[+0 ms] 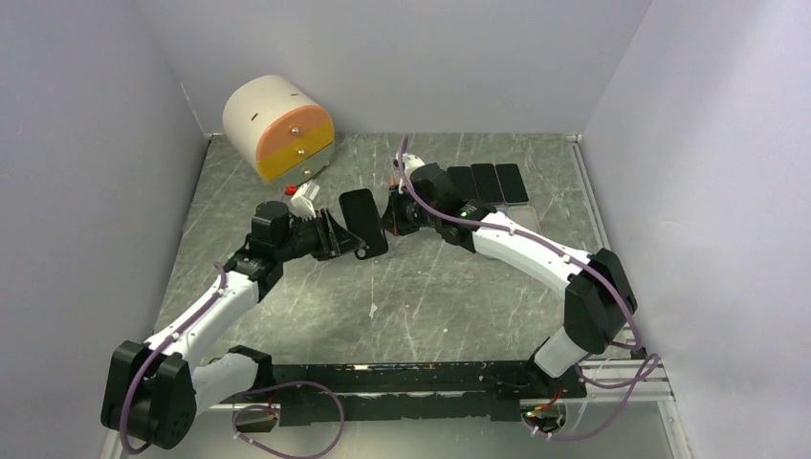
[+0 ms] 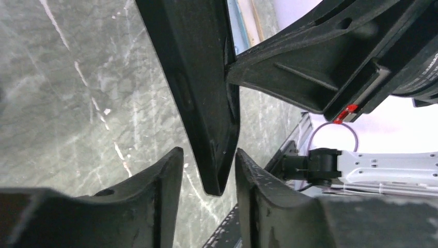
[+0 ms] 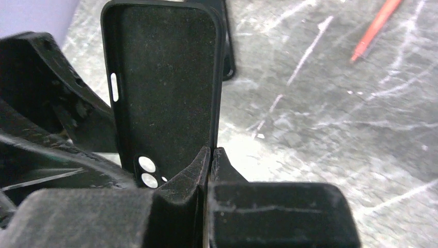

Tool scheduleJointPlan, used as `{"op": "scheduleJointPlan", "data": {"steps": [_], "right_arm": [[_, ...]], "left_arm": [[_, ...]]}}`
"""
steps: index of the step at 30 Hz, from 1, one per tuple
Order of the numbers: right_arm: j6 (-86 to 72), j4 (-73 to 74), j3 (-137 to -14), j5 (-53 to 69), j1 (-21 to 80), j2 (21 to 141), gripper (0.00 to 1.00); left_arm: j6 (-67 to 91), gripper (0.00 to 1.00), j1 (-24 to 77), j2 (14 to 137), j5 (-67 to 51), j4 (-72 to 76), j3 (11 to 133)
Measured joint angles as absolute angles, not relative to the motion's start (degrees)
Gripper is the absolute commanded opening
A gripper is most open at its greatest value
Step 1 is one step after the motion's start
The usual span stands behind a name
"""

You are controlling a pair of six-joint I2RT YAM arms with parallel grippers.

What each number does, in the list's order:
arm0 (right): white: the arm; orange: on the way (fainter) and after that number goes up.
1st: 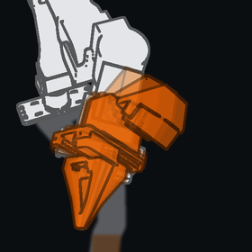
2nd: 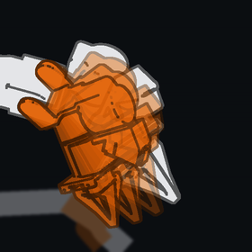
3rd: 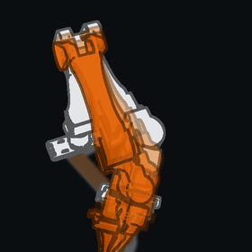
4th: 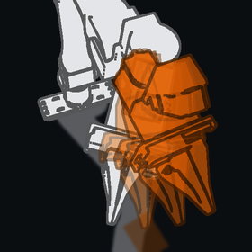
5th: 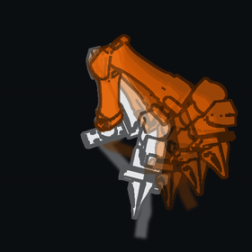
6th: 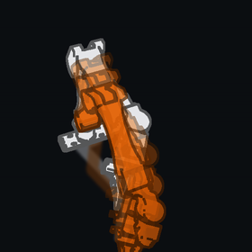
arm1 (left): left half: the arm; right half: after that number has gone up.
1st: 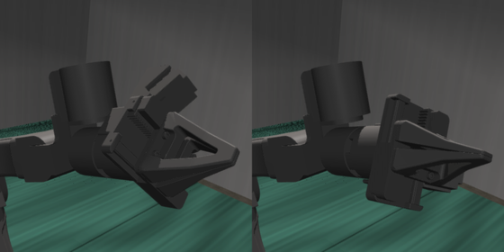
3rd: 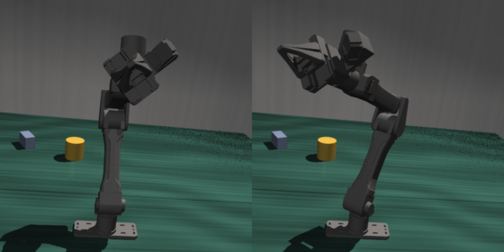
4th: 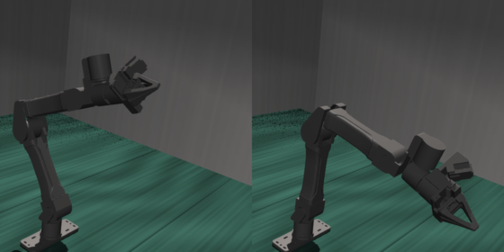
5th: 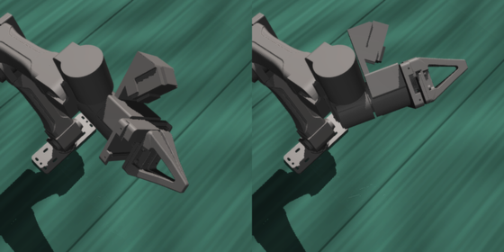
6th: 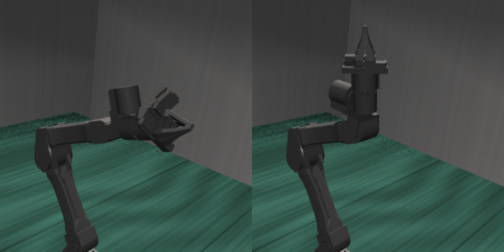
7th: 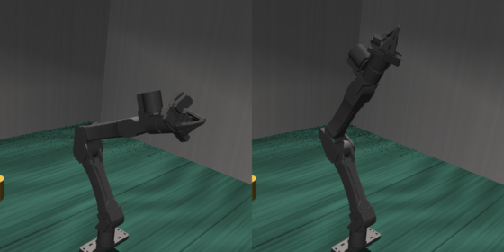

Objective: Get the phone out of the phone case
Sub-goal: Adjust the phone at the center of the board, then place the phone case at the center of the board.

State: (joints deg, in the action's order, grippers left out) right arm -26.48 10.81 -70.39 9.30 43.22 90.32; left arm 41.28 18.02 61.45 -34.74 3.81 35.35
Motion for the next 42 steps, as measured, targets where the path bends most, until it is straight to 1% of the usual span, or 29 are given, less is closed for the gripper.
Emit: {"op": "scheduleJointPlan", "data": {"steps": [2,4,7,10,13,20,29,30,32,33,37,42], "right_arm": [[-25.2,12.5,-70.4,8.5,42.7,90.3,0.00],[-23.9,14.6,-70.4,7.5,41.5,90.2,0.00],[-21.7,17.6,-70.2,6.0,39.0,89.8,0.00],[-19.2,19.7,-68.7,4.5,35.7,88.5,0.00],[-16.7,21.4,-66.2,2.8,31.5,87.7,0.00],[-11.2,24.9,-61.5,-2.1,22.1,88.6,0.00],[-7.9,25.1,-61.8,-5.4,18.9,97.5,0.00],[-7.9,25.1,-61.8,-5.8,18.8,98.4,0.06],[-7.9,25.3,-61.9,-6.9,18.8,99.9,0.22],[-8.1,25.5,-62.0,-7.2,18.8,100.1,0.28],[-8.1,26.7,-62.8,-9.0,19.1,100.1,0.45],[-8.2,27.1,-64.2,-12.9,22.4,98.3,0.63]], "left_arm": [[40.7,0.65,18.1,61.4,-33.8,3.1,35.6],[39.7,0.74,18.1,61.3,-32.7,1.9,35.7],[39.0,0.84,18.1,60.5,-29.9,-0.4,35.9],[38.3,0.91,18.1,59.3,-26.7,-3.0,35.9],[37.4,0.94,18.1,57.7,-23.6,-5.8,36.0],[32.7,0.95,17.7,52.9,-13.1,-14.8,38.8],[23.9,0.95,17.1,50.8,-2.7,-21.3,41.9],[23.3,0.95,17.1,50.8,-1.8,-21.8,41.9],[22.7,0.95,17.1,50.8,-0.4,-22.1,41.9],[22.5,0.95,17.1,50.8,-0.1,-22.1,41.9],[21.8,0.95,17.0,51.1,0.8,-22.1,41.9],[21.7,0.95,16.6,51.7,0.9,-22.1,41.9]]}}
